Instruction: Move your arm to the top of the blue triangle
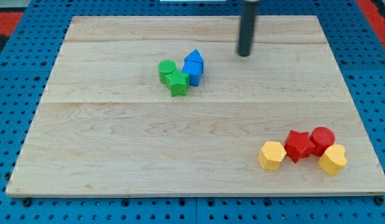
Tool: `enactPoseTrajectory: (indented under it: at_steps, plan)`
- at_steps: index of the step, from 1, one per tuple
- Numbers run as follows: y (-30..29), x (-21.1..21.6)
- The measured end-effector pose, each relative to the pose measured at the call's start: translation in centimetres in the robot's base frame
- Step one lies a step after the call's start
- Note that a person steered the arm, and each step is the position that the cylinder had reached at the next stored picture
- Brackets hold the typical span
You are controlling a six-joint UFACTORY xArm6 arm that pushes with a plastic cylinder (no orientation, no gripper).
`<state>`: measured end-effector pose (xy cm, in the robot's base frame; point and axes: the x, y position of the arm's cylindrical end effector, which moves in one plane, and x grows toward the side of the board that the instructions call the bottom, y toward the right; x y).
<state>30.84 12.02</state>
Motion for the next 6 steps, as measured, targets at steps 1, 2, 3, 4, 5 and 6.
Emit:
enactPoseTrajectory:
  at_steps: [1, 2, 3, 4, 5, 6]
  plan:
    - [-7.4, -1.3]
    - [-9.7, -1.8]
    - [-10.4, -1.4]
    - [-11.2, -1.4]
    - [-11.3, -1.4]
    - [-15.8, -1.7]
